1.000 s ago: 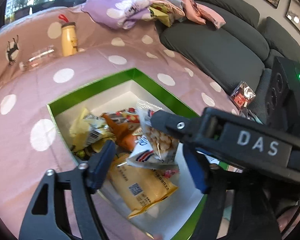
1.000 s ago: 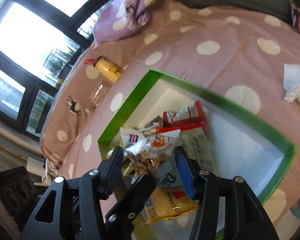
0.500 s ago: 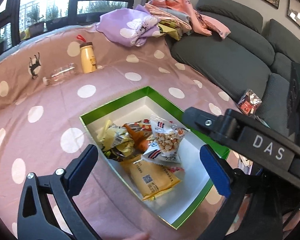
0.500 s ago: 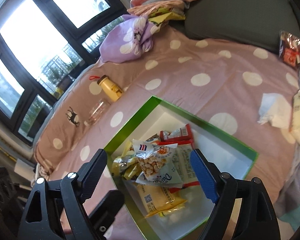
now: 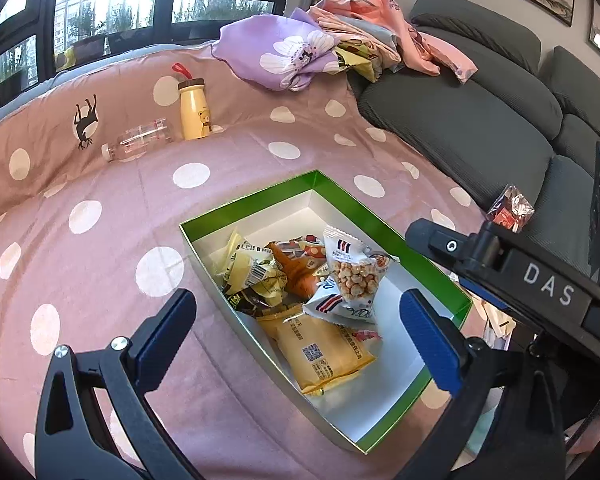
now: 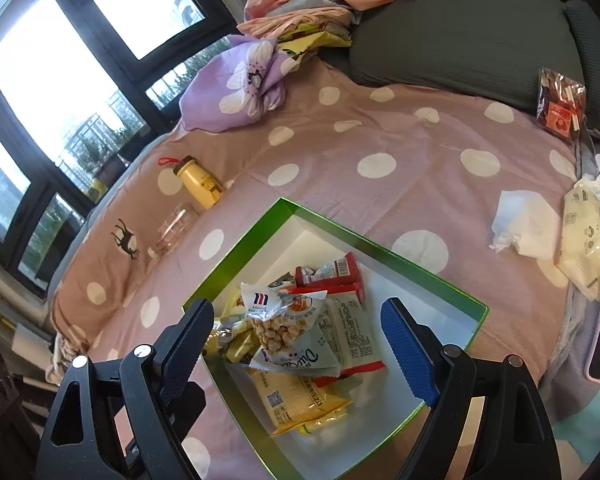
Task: Organize snacks
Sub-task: 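Raise the open right gripper away from the box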
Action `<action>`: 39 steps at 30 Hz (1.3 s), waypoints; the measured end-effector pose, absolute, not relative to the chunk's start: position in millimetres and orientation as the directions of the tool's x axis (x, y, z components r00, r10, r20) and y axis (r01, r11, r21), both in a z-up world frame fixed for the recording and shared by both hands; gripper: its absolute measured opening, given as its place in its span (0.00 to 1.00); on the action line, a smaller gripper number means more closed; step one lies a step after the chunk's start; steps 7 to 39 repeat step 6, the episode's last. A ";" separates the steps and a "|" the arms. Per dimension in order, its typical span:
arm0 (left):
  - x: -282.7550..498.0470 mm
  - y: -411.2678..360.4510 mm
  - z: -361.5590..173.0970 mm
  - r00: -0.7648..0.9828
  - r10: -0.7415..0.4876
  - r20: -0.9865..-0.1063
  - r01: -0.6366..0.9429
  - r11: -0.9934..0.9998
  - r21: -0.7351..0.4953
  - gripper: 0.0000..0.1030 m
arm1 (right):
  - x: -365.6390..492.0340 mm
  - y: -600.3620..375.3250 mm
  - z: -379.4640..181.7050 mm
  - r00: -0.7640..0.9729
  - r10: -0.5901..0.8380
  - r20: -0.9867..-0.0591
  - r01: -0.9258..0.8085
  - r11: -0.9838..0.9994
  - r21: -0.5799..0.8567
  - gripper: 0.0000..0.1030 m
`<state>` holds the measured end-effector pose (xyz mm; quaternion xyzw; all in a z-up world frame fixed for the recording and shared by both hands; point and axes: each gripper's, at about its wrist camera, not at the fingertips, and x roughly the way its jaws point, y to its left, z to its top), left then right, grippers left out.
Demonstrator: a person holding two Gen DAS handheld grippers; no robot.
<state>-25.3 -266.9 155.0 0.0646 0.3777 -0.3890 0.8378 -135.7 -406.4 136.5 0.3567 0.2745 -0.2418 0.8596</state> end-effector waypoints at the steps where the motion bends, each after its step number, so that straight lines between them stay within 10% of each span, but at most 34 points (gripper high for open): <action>1: -25.2 -266.6 155.1 0.413 -0.601 -0.684 0.699 0.691 -0.185 0.99 | -135.3 -406.5 136.1 0.732 -0.218 -0.645 0.611 0.629 0.481 0.84; 39: -22.7 -264.2 153.7 0.417 -0.594 -0.688 0.690 0.700 -0.186 0.99 | -134.6 -405.7 135.6 0.734 -0.213 -0.645 0.607 0.631 0.483 0.84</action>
